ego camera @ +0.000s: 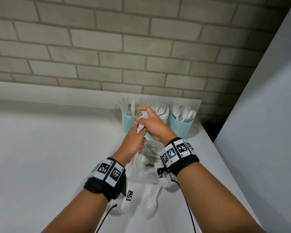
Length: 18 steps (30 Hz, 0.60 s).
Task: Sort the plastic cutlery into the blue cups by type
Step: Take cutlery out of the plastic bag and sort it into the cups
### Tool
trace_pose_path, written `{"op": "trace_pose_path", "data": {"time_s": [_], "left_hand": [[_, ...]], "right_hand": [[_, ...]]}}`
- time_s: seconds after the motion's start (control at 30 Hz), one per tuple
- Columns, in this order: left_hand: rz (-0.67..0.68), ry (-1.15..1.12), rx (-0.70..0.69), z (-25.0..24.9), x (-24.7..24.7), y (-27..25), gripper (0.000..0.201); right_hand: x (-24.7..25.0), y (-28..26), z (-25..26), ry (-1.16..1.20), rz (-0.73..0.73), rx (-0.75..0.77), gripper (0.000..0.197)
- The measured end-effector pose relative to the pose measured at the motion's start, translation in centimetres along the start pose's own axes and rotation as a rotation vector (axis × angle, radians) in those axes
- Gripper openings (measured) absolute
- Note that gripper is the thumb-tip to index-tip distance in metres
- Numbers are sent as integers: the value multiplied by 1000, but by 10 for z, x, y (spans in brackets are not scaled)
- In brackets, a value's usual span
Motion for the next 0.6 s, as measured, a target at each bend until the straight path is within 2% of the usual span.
{"op": "trace_pose_path", "data": {"time_s": [0.1, 0.2, 0.23, 0.33, 0.37, 0.4, 0.47, 0.53, 0.6], "left_hand": [[38, -51, 27, 3, -4, 0, 25], [83, -117, 75, 9, -3, -1, 34], [80, -104, 67, 10, -1, -1, 39], [22, -35, 52, 15, 5, 3, 47], [5, -22, 54, 16, 5, 3, 46], [-16, -11, 53, 16, 6, 4, 46], [-71, 48, 30, 13, 10, 4, 45], [-123, 229, -62, 4, 15, 6, 42], [-175, 497, -183, -7, 16, 5, 33]], "right_hand": [[20, 1, 1, 174, -190, 45, 29], [48, -1, 1, 364, -406, 82, 25], [50, 0, 0, 367, -400, 47, 24], [36, 2, -4, 272, -246, -128, 23], [40, 3, -2, 261, -262, -148, 22], [51, 4, 3, 264, -337, -127, 21], [91, 0, 24, 262, -598, 40, 21], [124, -12, 54, 216, -817, 294, 19], [137, -17, 72, 102, -910, 478, 18]]}}
Point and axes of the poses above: each hand's wrist, its own y-axis towards the middle knuckle, its own x-axis out of the back of the hand, z = x × y, the point moved 10 cm from there along y, towards the middle knuckle, and after that the axes turned 2 degrees about x, right-handed, at the moved point
